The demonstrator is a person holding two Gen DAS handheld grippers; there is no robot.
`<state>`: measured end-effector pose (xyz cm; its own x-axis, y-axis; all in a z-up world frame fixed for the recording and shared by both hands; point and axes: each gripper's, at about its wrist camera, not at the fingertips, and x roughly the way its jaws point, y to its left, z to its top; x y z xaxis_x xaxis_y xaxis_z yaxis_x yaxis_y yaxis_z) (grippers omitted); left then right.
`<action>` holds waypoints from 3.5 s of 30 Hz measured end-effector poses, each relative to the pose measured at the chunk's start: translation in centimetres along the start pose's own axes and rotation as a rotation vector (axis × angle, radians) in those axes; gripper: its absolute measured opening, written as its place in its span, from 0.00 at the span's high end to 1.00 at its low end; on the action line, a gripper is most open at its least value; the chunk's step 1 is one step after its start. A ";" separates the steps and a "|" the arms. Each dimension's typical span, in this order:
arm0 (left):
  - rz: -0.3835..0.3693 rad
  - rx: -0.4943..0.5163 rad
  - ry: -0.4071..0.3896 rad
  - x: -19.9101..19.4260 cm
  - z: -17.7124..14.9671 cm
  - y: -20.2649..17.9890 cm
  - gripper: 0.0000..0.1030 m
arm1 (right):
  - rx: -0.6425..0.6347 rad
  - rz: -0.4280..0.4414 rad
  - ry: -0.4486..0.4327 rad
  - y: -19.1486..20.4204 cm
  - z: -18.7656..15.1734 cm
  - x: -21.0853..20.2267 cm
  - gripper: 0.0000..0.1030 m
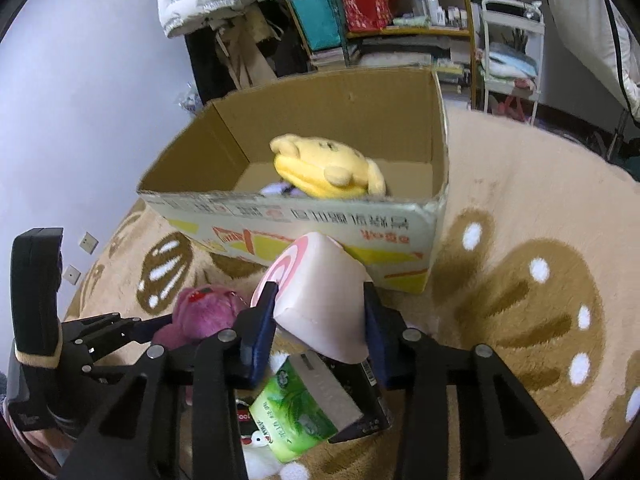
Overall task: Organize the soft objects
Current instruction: 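Grasp the pink strawberry bear with the left tool while the right tool grasps the swirl cushion, then carry the bear and swirl cushion over the box and release both inside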
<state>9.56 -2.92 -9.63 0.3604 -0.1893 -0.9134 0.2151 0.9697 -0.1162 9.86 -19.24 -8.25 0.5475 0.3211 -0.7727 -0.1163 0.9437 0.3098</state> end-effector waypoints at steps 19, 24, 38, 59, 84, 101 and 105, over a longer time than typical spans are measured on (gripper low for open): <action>0.050 0.000 -0.515 -10.3 -0.6 0.4 0.53 | -0.059 0.034 -0.315 2.0 -1.0 -8.6 0.61; 0.008 0.011 -0.587 -12.1 0.0 -0.1 0.52 | -0.074 0.014 -0.399 2.2 -0.8 -10.1 0.61; 0.072 0.105 -0.665 -13.4 3.8 -1.6 0.52 | -0.089 -0.040 -0.507 2.3 1.3 -10.5 0.61; 0.108 0.085 -0.622 -8.8 7.5 -0.7 0.52 | -0.061 -0.024 -0.423 0.2 4.2 -5.0 0.59; 0.161 0.072 -0.469 -3.2 9.0 0.2 0.42 | 0.003 0.027 -0.337 -1.7 5.3 -1.0 0.48; 0.217 0.132 -0.473 -6.2 5.9 -0.9 0.02 | 0.012 -0.015 -0.411 -1.6 4.5 -4.7 0.00; 0.238 0.157 -0.470 -7.1 4.4 -1.5 0.01 | 0.017 -0.011 -0.396 -1.4 3.9 -5.7 0.00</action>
<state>10.65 -3.66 -1.26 0.7745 -0.0515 -0.6305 0.1983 0.9662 0.1647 10.14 -22.70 -2.15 0.8260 0.2521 -0.5041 -0.0963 0.9443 0.3145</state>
